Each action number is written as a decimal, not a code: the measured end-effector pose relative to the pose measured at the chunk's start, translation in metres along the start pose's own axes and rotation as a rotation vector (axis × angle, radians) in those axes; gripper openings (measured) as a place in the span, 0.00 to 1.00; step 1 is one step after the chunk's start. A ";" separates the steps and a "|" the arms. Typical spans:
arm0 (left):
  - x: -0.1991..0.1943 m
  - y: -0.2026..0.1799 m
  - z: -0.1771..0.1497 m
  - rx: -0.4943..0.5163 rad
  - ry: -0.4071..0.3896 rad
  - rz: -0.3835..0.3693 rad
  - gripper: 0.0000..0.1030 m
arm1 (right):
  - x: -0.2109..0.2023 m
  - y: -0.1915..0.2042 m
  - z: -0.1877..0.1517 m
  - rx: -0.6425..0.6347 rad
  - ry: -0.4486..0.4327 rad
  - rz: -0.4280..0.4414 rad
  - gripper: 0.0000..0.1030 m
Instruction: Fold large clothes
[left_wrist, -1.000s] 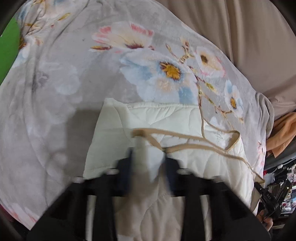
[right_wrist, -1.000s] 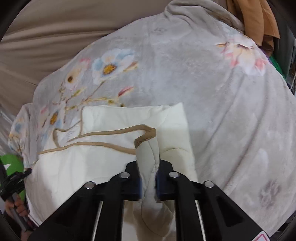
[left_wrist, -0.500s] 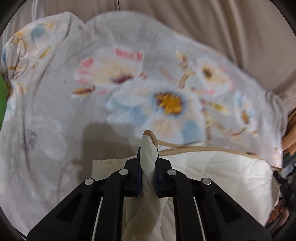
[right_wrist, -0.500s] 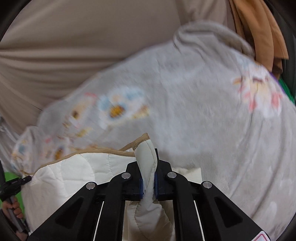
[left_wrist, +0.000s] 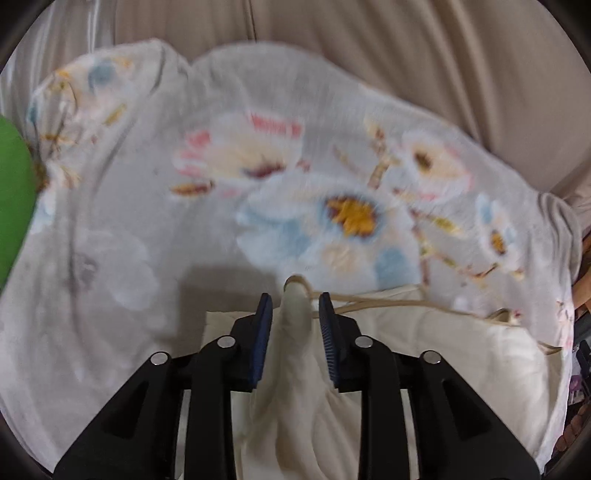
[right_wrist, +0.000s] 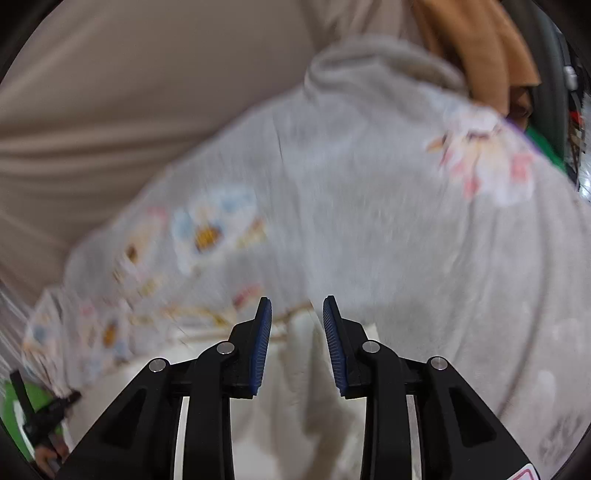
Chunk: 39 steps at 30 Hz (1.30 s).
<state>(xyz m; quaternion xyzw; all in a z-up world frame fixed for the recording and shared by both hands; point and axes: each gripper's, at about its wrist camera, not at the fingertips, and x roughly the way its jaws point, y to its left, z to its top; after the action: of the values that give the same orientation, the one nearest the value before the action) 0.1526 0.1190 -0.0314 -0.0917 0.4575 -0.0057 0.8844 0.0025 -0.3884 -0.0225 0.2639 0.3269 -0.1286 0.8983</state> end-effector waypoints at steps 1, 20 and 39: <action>-0.020 -0.008 0.000 0.023 -0.029 -0.020 0.27 | -0.010 0.012 -0.001 -0.036 -0.015 0.017 0.30; -0.002 -0.007 -0.090 0.181 0.077 0.039 0.30 | 0.016 -0.017 -0.101 -0.197 0.277 0.025 0.00; 0.073 -0.049 -0.011 0.130 0.096 0.092 0.48 | 0.095 0.026 -0.037 -0.285 0.225 -0.100 0.04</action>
<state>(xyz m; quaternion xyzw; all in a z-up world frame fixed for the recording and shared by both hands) 0.1891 0.0620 -0.0882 -0.0128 0.5017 0.0011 0.8650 0.0651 -0.3513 -0.0985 0.1299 0.4529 -0.0952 0.8769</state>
